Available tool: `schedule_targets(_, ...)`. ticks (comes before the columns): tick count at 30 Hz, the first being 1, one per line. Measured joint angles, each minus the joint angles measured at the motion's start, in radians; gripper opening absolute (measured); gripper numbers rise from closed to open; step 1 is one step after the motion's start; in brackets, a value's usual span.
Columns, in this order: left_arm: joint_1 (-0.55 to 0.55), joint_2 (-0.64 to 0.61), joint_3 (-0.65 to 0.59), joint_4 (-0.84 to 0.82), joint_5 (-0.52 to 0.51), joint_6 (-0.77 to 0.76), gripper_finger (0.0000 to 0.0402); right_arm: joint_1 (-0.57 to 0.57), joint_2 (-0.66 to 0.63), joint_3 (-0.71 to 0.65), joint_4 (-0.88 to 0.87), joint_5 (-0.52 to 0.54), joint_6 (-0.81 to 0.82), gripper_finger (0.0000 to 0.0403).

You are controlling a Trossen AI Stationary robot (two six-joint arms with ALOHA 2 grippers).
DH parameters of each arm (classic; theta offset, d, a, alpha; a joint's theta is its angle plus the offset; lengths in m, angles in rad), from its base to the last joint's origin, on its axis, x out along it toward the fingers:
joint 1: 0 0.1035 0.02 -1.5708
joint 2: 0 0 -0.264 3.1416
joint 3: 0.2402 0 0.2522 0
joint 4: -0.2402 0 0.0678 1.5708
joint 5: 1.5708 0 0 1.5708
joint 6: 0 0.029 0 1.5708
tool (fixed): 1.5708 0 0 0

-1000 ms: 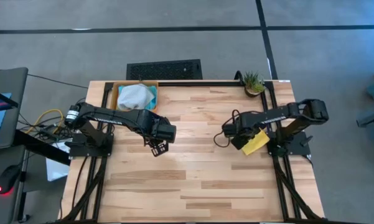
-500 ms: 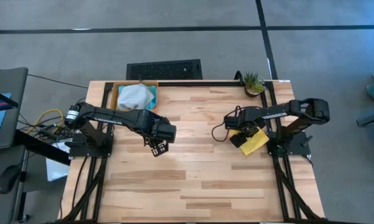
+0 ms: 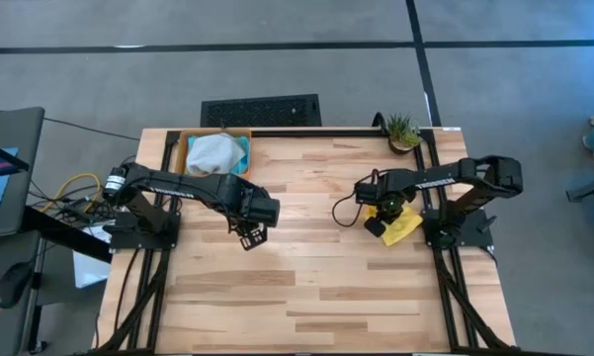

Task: Fold microfiber towels
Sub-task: Put the yellow microfiber towel into the orange bin

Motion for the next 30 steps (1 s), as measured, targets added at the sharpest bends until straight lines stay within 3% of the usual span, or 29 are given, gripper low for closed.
schedule_targets(10, 0.000, 0.000, 0.000, 0.000, 0.004, -0.013, 0.0130, 0.074, 0.018, 0.118, 0.233, -0.021, -0.028, 0.0012)
schedule_targets(23, 0.000, 0.000, 0.000, 0.011, 0.005, -0.050, 0.0130, 0.138, 0.018, 0.350, 0.241, 0.002, -0.117, 0.0005)
schedule_targets(30, 0.000, -0.001, -0.056, 0.314, -0.080, -0.180, 0.0130, 0.113, 0.018, 0.362, 0.238, 0.003, -0.131, 0.0007)
